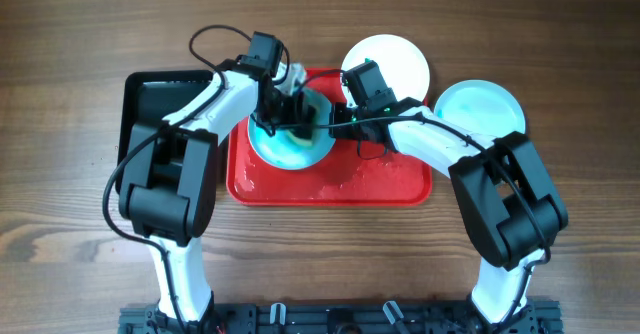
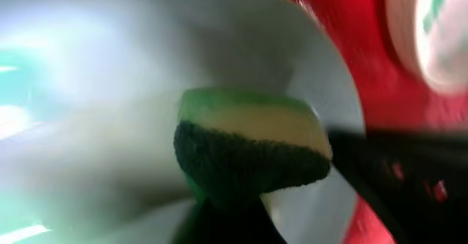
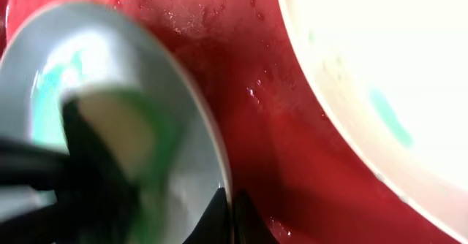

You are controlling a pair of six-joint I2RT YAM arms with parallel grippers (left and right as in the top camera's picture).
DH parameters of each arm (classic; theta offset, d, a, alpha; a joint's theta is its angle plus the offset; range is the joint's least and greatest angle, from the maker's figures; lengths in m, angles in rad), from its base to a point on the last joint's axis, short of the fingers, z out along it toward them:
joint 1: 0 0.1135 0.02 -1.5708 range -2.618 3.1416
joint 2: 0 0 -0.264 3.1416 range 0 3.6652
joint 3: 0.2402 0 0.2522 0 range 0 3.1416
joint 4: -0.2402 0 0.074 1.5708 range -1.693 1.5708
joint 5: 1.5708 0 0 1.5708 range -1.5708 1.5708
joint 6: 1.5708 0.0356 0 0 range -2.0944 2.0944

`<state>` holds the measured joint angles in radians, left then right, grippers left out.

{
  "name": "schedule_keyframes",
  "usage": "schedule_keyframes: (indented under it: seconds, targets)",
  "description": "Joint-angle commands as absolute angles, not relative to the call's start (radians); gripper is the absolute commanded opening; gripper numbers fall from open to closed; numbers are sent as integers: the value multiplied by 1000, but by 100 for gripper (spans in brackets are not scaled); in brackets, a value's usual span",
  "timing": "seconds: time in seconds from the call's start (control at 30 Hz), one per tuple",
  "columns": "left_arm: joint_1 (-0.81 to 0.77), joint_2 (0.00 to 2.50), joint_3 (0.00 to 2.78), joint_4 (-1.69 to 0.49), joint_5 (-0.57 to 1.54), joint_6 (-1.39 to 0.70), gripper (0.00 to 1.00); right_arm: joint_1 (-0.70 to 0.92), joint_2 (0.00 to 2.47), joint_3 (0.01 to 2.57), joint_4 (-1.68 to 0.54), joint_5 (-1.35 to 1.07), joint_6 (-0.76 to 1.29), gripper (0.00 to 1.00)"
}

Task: Clean dirty plates on tray and stack at the side
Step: 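Scrub the second plate with the sponge in the left gripper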

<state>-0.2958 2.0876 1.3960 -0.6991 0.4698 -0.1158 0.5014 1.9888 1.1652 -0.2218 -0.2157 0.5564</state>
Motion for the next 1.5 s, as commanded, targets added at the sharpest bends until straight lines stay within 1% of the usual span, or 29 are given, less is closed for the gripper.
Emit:
schedule_keyframes:
  seconds: [0.0,0.07,0.13,0.23,0.3,0.47,0.57,0.7,0.87,1.03,1.1,1.23,1.33,1.47]
  targets:
    - [-306,2117,1373,-796,616,17,4,511,2012,1169,-228,-207,550,4]
    - [-297,2117,1373,-840,590,19,4,511,2012,1169,-227,-207,551,4]
    - [-283,2117,1375,-890,521,10,4,511,2012,1169,-224,-207,551,4]
    - [-268,2117,1375,-938,324,-89,4,511,2012,1169,-225,-207,550,4]
    - [-263,2117,1375,-952,126,-187,4,511,2012,1169,-225,-207,550,4]
    - [-270,2117,1387,-952,-119,-323,4,511,2012,1169,-223,-207,550,4]
    - [-279,2117,1401,-951,-227,-368,4,511,2012,1169,-221,-207,550,4]
    - [-307,2117,1414,-907,-309,-379,4,511,2012,1169,-221,-207,550,4]
    - [-341,2117,1414,-760,-308,-378,4,511,2012,1169,-223,-207,549,4]
    - [-363,2117,1414,-662,-304,-379,4,511,2012,1169,-222,-207,548,4]
    - [-377,2117,1414,-625,-263,-373,4,511,2012,1169,-221,-207,548,4]
    - [-396,2117,1414,-583,-7,-225,4,511,2012,1169,-221,-208,548,4]
    - [-397,2117,1414,-584,273,-131,4,511,2012,1169,-221,-210,548,4]
    - [-397,2117,1414,-620,488,-54,4,511,2012,1169,-222,-210,548,4]
